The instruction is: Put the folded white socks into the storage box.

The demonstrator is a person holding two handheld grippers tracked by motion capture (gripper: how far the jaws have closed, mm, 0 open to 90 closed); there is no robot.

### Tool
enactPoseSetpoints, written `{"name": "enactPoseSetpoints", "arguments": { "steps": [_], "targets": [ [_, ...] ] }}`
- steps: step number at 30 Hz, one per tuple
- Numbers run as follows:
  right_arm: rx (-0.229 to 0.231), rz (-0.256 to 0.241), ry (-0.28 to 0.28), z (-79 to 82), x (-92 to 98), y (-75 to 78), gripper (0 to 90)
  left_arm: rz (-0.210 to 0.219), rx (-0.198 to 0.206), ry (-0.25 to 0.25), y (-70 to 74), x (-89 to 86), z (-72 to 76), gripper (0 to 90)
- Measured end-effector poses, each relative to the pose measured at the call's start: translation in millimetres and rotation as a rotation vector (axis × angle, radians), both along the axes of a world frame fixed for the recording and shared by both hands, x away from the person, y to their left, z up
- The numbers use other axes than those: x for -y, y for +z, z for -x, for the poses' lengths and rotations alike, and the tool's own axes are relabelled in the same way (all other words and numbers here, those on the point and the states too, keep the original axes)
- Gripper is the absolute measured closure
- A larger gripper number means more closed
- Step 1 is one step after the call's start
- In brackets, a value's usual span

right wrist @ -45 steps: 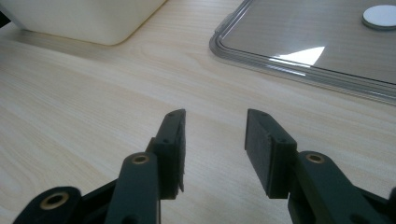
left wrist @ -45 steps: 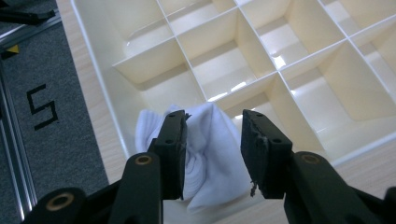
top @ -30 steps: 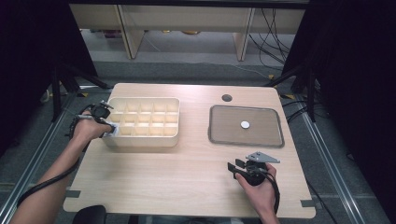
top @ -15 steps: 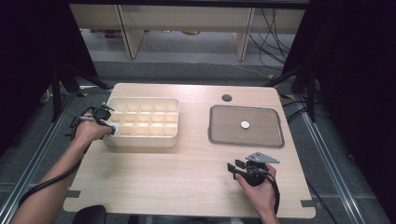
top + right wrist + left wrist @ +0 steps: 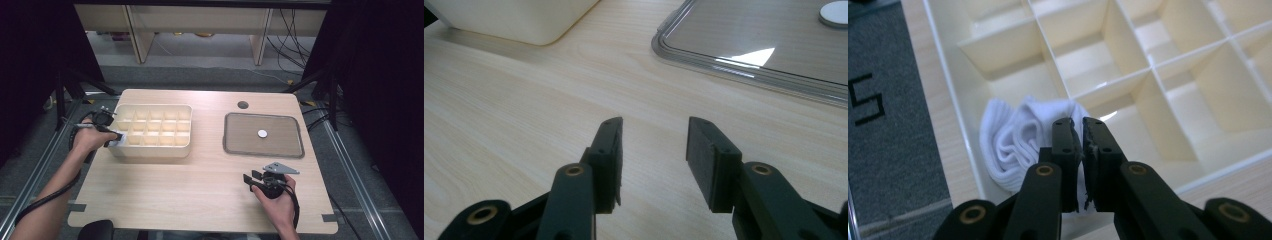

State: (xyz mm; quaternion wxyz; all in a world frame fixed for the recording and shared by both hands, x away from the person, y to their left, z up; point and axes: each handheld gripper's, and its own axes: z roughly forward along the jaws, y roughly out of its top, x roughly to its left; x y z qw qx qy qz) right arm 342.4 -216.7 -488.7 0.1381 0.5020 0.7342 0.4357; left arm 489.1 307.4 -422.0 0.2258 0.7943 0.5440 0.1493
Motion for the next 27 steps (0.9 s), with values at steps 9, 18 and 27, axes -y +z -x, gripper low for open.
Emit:
{"name": "enactPoseSetpoints", "arguments": {
  "steps": [9, 18, 27],
  "targets": [
    [0.01, 0.028, 0.016, -0.2, 3.0, 1.1, 58.8, -0.056, 0.004, 0.032, -8.2, -4.6, -7.5, 81.9],
    [0.006, 0.02, 0.018, 0.0, 2.2, 0.8, 58.8, -0.051, 0.007, 0.04, -21.5, -4.1, -9.2, 87.0],
    [0.018, 0.02, 0.023, -0.1, 2.9, 0.6, 58.8, -0.05, -0.001, 0.044, -24.8, -3.9, -8.9, 87.4]
  ]
}}
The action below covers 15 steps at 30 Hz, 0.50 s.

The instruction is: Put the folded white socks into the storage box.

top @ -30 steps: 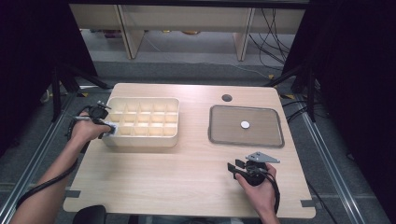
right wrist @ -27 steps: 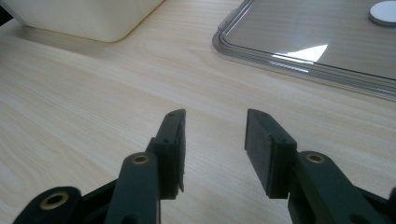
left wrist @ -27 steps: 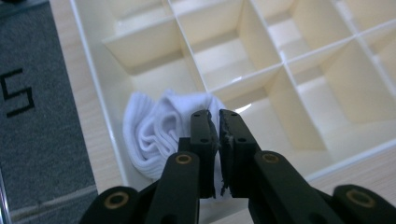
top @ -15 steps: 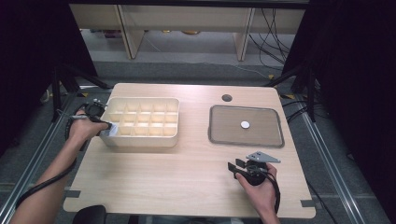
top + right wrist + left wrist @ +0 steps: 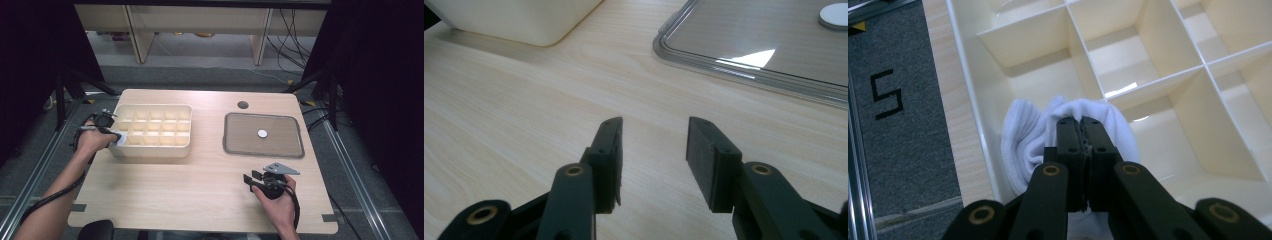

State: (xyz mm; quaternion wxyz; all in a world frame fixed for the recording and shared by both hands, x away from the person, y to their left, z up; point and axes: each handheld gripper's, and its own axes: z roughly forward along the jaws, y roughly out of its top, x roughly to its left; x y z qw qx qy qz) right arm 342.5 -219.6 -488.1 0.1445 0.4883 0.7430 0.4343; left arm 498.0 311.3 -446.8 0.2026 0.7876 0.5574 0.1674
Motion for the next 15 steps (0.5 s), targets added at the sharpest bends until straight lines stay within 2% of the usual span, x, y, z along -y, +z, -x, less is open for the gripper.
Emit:
{"name": "enactPoseSetpoints", "arguments": {
  "steps": [2, 4, 6, 7, 9, 13, 15],
  "targets": [
    [0.008, -0.01, 0.002, -0.4, -0.1, -0.5, 58.8, -0.002, 0.007, -0.001, 1.0, 0.2, 1.0, 86.3],
    [-0.009, 0.003, -0.012, 0.8, 0.8, 2.6, 58.7, 0.023, 0.033, -0.004, 6.8, -1.6, 5.6, 80.7],
    [-0.003, -0.006, -0.007, 0.1, 1.2, 2.4, 58.5, 0.035, 0.073, -0.002, 13.1, -3.1, 10.8, 73.9],
    [-0.001, -0.007, -0.01, -0.1, 1.8, 2.8, 58.2, 0.051, 0.094, 0.002, 16.6, -2.8, 14.1, 70.6],
    [0.008, -0.017, -0.008, -0.9, 2.3, 1.9, 57.6, 0.101, 0.161, 0.011, 23.2, -1.5, 21.5, 64.5],
    [0.002, 0.004, -0.015, -0.7, 2.7, 1.4, 57.0, 0.124, 0.253, -0.017, 30.1, 3.0, 35.6, 54.4],
    [0.009, 0.01, -0.013, -1.1, 2.6, 0.4, 56.8, 0.127, 0.282, -0.03, 30.6, 4.9, 42.9, 50.0]
  ]
}}
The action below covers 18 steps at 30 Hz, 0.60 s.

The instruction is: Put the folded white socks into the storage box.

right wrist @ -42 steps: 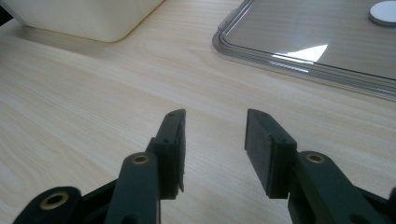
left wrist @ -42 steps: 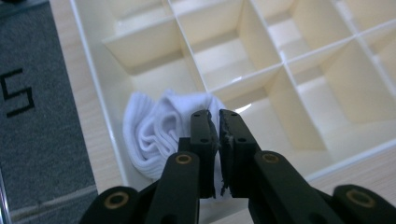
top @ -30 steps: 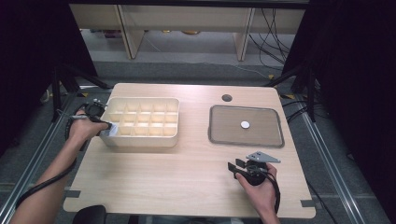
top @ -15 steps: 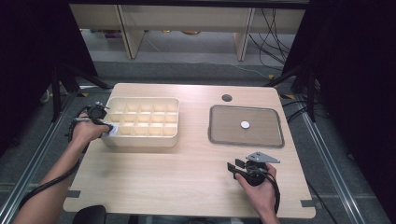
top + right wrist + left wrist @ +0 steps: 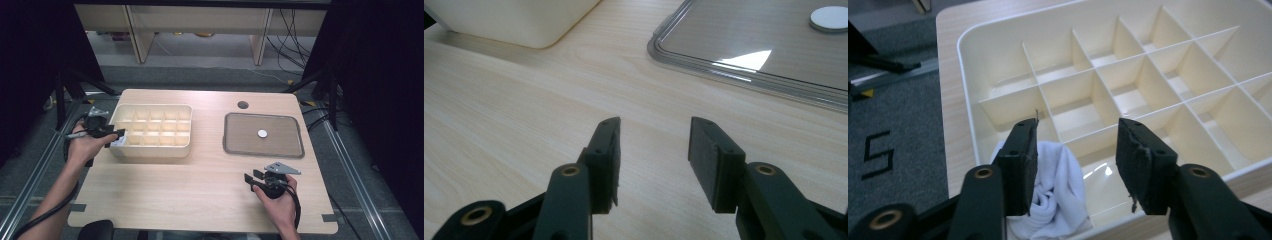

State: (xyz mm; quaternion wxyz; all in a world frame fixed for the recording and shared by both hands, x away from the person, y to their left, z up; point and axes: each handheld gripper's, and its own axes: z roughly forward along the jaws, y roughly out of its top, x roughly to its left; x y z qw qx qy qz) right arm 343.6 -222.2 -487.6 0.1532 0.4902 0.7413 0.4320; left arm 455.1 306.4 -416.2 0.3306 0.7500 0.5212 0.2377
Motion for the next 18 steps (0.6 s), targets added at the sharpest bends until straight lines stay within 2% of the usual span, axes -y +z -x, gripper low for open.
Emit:
{"name": "enactPoseSetpoints", "arguments": {
  "steps": [3, 4, 5, 6, 8, 10, 15, 18],
  "targets": [
    [-0.003, -0.009, -0.004, 0.2, 0.6, 0.3, 56.5, 0.028, 0.051, -0.008, -1.0, 1.6, 12.1, 46.3],
    [-0.018, -0.013, -0.005, 0.8, 0.5, 1.1, 56.4, 0.06, 0.08, 0.006, -2.0, 3.5, 16.0, 45.5],
    [-0.015, -0.017, -0.005, 0.5, 0.6, 0.7, 56.3, 0.075, 0.098, 0.014, -2.3, 4.0, 20.3, 44.6],
    [0.004, -0.012, -0.005, -0.1, 1.1, 0.0, 56.2, 0.081, 0.113, 0.017, -3.3, 4.3, 24.5, 43.9],
    [-0.001, -0.007, -0.001, 0.2, 1.0, -0.1, 56.1, 0.081, 0.133, 0.009, -6.9, 6.8, 33.0, 42.2],
    [-0.005, -0.009, -0.003, 0.3, 0.8, -0.5, 55.9, 0.098, 0.149, 0.005, -11.4, 9.8, 40.6, 41.5],
    [-0.008, 0.014, -0.01, 0.7, 1.2, -0.5, 55.6, 0.142, 0.232, 0.018, -20.7, 16.4, 59.7, 40.4],
    [-0.008, 0.016, -0.01, 0.6, 1.5, -0.7, 55.5, 0.152, 0.265, 0.024, -28.9, 22.4, 72.0, 40.0]
  ]
}}
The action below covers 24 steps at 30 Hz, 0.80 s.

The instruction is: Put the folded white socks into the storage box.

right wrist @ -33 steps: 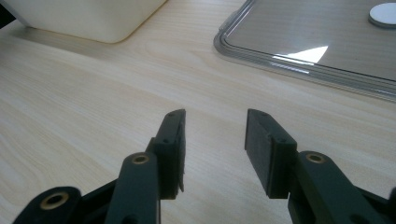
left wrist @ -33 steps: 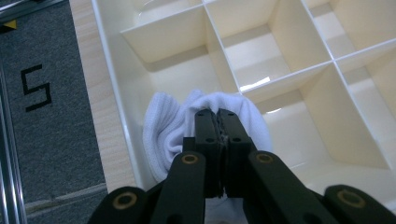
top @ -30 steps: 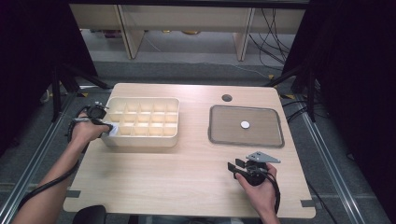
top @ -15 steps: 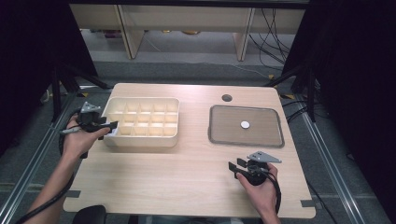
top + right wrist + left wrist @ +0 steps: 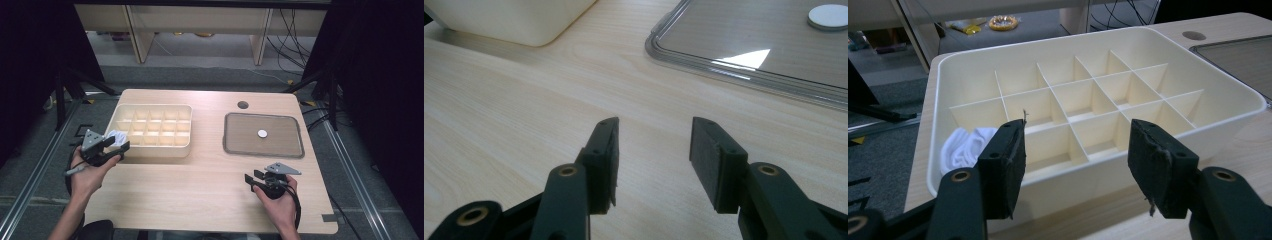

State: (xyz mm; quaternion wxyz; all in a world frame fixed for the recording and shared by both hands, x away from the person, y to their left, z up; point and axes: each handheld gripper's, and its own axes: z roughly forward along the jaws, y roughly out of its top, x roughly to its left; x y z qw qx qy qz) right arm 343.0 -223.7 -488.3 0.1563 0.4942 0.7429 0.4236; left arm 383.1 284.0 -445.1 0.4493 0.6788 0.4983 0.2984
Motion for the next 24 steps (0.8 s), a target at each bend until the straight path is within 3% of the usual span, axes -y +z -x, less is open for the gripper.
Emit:
{"name": "enactPoseSetpoints", "arguments": {
  "steps": [3, 6, 9, 11, 14, 17, 18, 20, 21, 24],
  "targets": [
    [0.005, -0.025, 0.009, -0.5, -0.6, -1.9, 55.4, 0.007, 0.017, 0.006, -9.7, 5.9, 11.0, 39.9],
    [0.007, -0.009, 0.002, -0.8, -0.6, -3.1, 55.3, 0.018, 0.022, 0.005, -21.0, 11.0, 19.9, 39.8],
    [-0.021, -0.039, -0.007, 2.2, -2.2, -2.1, 55.2, 0.018, 0.027, 0.018, -33.6, 13.9, 26.4, 39.8],
    [-0.011, -0.022, -0.013, 1.2, -2.0, -3.5, 55.2, 0.04, 0.025, 0.021, -42.2, 16.1, 29.3, 39.9],
    [-0.026, -0.039, -0.007, 2.5, -2.0, -3.1, 55.1, 0.05, 0.053, 0.035, -53.2, 19.9, 32.6, 40.0],
    [-0.033, -0.048, -0.009, 3.0, -2.0, -3.1, 55.1, 0.062, 0.074, 0.038, -57.0, 22.0, 34.5, 39.9],
    [-0.007, -0.016, 0.005, 1.3, 0.8, -3.3, 55.0, 0.067, 0.082, 0.038, -57.5, 22.4, 35.2, 39.9],
    [-0.014, -0.04, -0.012, 2.2, -1.0, -3.9, 54.9, 0.069, 0.095, 0.033, -58.9, 23.5, 36.0, 39.6],
    [0.003, -0.023, 0.005, 0.4, 1.3, -4.6, 54.9, 0.07, 0.105, 0.034, -59.7, 24.0, 36.5, 39.6],
    [-0.005, -0.03, 0.006, -0.1, 0.6, -5.8, 54.7, 0.081, 0.128, 0.031, -61.6, 24.4, 36.5, 39.7]
  ]
}}
